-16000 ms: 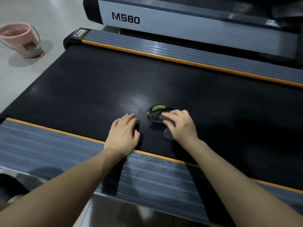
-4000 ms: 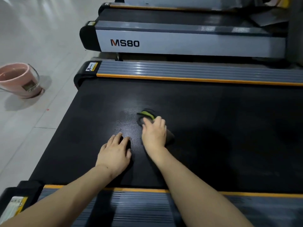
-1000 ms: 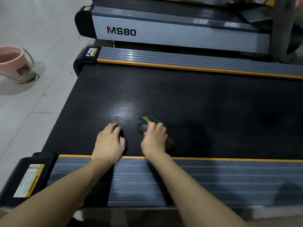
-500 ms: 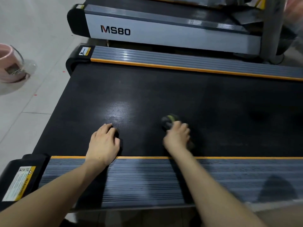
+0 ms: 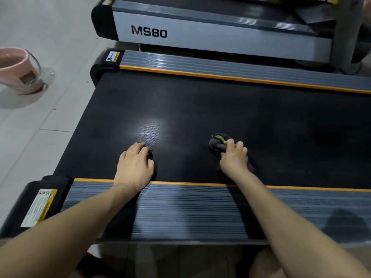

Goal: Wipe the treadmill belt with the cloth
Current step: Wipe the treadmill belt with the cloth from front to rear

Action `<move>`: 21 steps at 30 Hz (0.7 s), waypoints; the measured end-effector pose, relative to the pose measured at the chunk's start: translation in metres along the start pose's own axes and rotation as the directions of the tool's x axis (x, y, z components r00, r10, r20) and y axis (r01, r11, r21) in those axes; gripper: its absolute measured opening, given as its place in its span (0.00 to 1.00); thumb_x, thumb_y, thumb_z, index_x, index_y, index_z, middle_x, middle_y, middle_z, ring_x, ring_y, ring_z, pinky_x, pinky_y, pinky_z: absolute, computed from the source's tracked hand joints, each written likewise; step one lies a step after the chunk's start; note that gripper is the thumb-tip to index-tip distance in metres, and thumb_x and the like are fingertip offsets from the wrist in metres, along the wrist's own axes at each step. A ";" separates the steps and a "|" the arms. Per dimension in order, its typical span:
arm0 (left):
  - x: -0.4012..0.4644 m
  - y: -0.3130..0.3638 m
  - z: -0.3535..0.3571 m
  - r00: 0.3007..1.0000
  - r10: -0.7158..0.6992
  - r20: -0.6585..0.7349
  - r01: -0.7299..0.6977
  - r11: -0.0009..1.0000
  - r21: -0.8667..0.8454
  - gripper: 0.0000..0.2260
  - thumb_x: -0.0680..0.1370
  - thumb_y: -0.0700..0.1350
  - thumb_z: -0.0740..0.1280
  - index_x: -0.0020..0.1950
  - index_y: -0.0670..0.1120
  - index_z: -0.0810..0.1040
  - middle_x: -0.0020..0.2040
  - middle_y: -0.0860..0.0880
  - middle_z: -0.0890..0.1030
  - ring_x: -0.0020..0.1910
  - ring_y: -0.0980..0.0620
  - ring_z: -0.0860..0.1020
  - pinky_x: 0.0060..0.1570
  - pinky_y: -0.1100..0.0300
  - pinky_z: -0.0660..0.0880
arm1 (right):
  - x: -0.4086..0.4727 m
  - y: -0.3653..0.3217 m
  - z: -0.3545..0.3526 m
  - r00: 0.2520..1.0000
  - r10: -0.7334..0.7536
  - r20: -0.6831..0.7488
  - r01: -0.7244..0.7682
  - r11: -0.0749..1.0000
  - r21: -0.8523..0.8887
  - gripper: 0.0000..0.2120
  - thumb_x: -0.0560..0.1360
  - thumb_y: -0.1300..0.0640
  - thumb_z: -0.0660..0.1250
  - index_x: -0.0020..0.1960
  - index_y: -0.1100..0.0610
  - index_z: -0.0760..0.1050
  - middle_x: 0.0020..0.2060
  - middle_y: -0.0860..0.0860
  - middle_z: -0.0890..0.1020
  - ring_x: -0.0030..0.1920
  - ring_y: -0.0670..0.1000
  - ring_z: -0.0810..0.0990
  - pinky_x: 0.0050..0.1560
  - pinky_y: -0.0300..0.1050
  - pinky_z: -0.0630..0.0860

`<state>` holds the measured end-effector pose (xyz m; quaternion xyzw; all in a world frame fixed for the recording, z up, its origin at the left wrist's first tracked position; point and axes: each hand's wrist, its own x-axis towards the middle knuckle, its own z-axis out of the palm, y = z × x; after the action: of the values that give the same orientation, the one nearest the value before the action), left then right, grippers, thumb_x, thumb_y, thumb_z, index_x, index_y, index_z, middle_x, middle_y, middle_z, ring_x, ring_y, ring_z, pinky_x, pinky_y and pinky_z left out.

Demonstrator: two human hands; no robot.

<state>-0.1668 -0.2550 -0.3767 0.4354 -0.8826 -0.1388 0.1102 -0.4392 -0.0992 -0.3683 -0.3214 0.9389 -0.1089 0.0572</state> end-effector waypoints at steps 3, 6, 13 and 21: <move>-0.005 -0.001 -0.004 0.999 -0.044 -0.014 0.044 0.999 0.023 0.14 0.77 0.45 0.62 0.59 0.47 0.80 0.67 0.49 0.76 0.73 0.47 0.69 0.69 0.46 0.67 | -0.027 -0.062 0.019 0.975 -0.215 0.053 0.211 0.974 0.082 0.15 0.78 0.50 0.64 0.62 0.51 0.67 0.60 0.57 0.67 0.61 0.62 0.68 0.60 0.57 0.68; -0.011 -0.008 -0.012 0.996 -0.083 -0.017 0.084 0.994 0.065 0.14 0.76 0.46 0.63 0.59 0.47 0.79 0.66 0.47 0.77 0.71 0.45 0.70 0.67 0.45 0.68 | -0.057 -0.127 0.034 0.876 -0.470 0.112 0.446 0.876 0.186 0.20 0.77 0.38 0.62 0.62 0.50 0.70 0.59 0.57 0.70 0.60 0.61 0.67 0.61 0.58 0.67; -0.028 -0.017 -0.016 0.992 -0.114 -0.044 0.117 0.992 0.054 0.14 0.78 0.46 0.63 0.62 0.47 0.79 0.68 0.47 0.75 0.72 0.47 0.68 0.70 0.47 0.64 | -0.034 -0.041 0.010 0.720 -0.675 0.160 0.655 0.737 0.164 0.12 0.76 0.49 0.69 0.59 0.43 0.72 0.56 0.48 0.72 0.52 0.54 0.70 0.53 0.56 0.75; -0.026 -0.017 -0.015 0.992 -0.118 -0.049 0.122 0.989 0.086 0.15 0.79 0.47 0.59 0.63 0.50 0.78 0.70 0.51 0.73 0.75 0.50 0.65 0.71 0.49 0.61 | -0.022 -0.029 0.020 0.769 -0.637 0.064 0.605 0.756 0.251 0.10 0.75 0.62 0.69 0.55 0.52 0.78 0.53 0.49 0.75 0.52 0.52 0.67 0.57 0.47 0.69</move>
<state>-0.1343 -0.2465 -0.3699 0.4951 -0.8575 -0.0960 0.1015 -0.4010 -0.1113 -0.3799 -0.6140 0.7542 -0.1992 0.1207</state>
